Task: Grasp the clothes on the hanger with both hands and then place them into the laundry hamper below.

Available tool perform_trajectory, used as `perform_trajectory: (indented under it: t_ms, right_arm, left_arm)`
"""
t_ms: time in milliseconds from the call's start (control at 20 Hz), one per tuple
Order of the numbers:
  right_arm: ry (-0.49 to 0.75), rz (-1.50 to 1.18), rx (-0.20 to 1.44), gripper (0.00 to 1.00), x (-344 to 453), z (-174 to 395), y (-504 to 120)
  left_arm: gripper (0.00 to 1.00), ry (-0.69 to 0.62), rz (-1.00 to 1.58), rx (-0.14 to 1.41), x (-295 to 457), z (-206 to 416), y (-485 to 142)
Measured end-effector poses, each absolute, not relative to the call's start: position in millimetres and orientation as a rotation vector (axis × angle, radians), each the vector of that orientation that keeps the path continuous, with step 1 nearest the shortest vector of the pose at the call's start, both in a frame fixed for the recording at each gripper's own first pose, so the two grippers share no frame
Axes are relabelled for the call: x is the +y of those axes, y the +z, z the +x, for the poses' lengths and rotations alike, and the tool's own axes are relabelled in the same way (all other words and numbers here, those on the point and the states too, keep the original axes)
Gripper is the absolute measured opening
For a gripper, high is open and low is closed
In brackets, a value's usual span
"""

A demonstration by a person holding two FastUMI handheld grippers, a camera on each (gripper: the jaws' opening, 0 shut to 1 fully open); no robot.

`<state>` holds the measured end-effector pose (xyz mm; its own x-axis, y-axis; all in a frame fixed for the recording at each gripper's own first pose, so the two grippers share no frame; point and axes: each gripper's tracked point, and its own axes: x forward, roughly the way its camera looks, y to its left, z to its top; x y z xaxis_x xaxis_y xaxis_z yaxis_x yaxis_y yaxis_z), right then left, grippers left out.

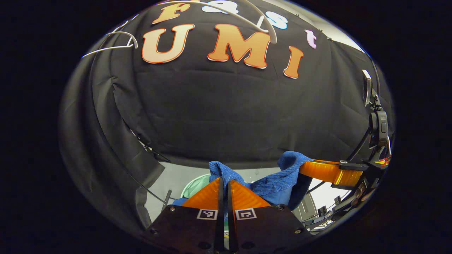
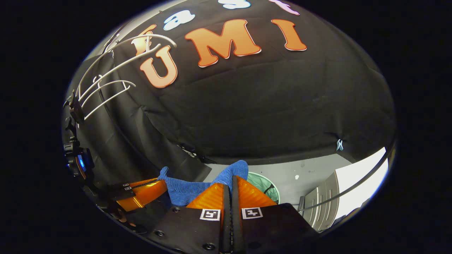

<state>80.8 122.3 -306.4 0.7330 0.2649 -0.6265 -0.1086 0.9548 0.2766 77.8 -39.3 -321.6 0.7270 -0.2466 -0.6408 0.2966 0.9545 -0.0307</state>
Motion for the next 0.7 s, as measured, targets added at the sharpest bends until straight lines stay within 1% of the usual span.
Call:
perform_trajectory:
  t_ms: [250,700]
  right_arm:
    - [0.183,0.218,0.787,0.09,124,81,-336]
    - [0.15,0.206,0.922,0.09,130,78,-392]
  left_arm:
    - [0.06,-0.301,0.078,0.765,-34,78,-348]
    - [0.06,-0.241,0.037,0.911,-18,85,-404]
